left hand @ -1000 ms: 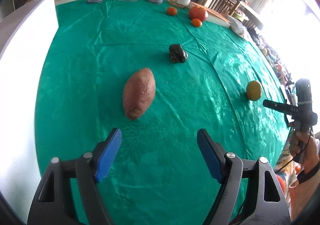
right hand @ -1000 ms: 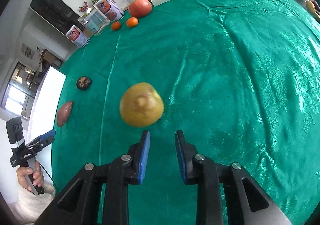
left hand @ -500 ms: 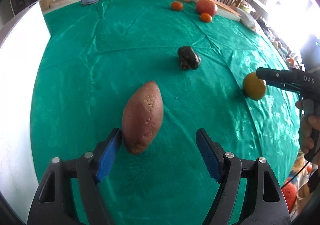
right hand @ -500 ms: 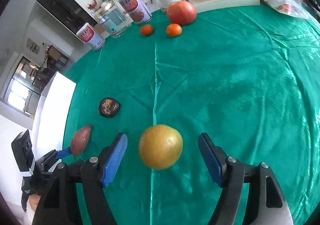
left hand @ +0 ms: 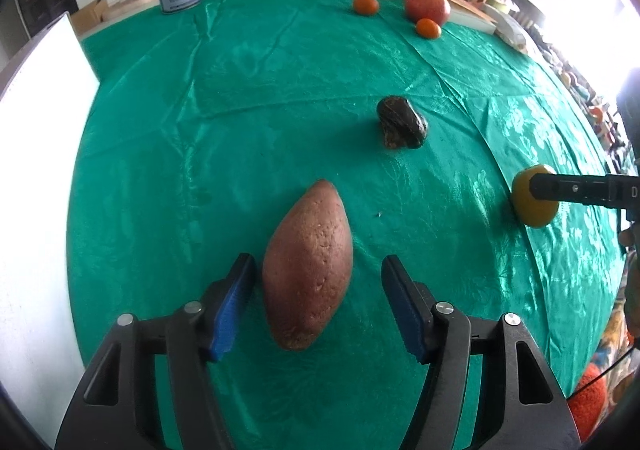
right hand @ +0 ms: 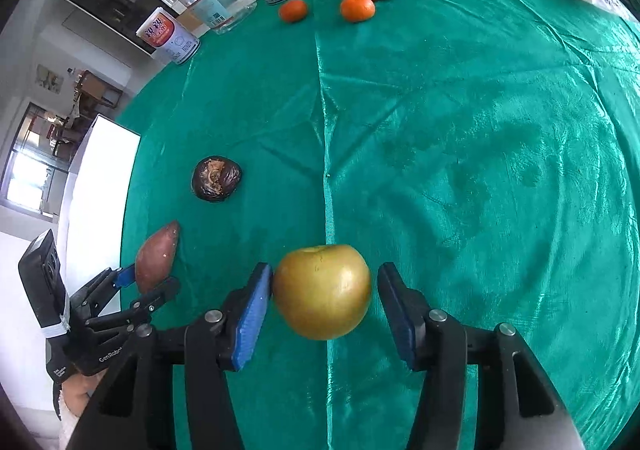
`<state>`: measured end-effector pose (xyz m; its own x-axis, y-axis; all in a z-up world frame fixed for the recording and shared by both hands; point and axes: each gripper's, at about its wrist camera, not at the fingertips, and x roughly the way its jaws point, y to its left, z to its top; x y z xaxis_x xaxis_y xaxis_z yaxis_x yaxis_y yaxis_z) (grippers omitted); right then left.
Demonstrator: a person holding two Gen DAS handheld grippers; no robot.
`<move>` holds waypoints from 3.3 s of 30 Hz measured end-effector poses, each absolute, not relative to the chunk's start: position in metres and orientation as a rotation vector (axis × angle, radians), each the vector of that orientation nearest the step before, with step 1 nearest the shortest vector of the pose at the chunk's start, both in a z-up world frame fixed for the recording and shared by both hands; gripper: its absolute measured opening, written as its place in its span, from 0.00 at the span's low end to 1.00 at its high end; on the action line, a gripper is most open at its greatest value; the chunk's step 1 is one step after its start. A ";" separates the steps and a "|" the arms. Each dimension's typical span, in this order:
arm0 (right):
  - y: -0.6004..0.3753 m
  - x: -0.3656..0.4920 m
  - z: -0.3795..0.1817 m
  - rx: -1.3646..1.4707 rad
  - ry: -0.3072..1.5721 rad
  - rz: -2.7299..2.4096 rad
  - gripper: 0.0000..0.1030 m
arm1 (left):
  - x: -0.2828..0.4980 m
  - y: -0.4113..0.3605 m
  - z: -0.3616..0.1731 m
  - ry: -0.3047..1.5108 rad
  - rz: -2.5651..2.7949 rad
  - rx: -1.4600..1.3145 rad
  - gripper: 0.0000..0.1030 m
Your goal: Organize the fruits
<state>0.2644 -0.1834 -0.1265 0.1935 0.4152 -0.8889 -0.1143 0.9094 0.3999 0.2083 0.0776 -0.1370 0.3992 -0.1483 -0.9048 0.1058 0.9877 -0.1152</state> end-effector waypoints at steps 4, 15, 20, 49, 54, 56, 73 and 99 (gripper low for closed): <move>-0.180 0.262 -0.128 0.268 1.334 0.376 0.50 | 0.213 0.085 -0.136 1.146 -0.143 -0.089 0.41; -0.182 0.199 -0.063 0.330 1.181 0.522 0.49 | 0.110 0.106 -0.058 1.011 -0.335 -0.320 0.40; -0.113 0.164 -0.016 0.351 1.126 0.767 0.49 | 0.049 0.160 0.002 0.922 -0.361 -0.463 0.40; 0.103 0.070 0.007 -0.092 0.911 0.980 0.94 | -0.018 0.318 0.007 0.773 0.396 -0.438 0.94; -0.014 0.091 -0.031 0.025 0.964 0.732 0.98 | 0.014 0.217 0.009 0.776 0.242 -0.220 0.95; -0.066 0.101 -0.054 0.124 1.011 0.636 0.98 | 0.028 0.185 0.000 0.811 0.174 -0.194 0.94; -0.233 0.095 -0.099 0.356 0.858 0.164 0.98 | 0.073 0.036 -0.031 0.838 0.067 0.033 0.94; -0.205 0.099 -0.111 0.132 0.888 0.064 0.98 | 0.135 0.026 -0.149 0.967 0.050 -0.020 0.97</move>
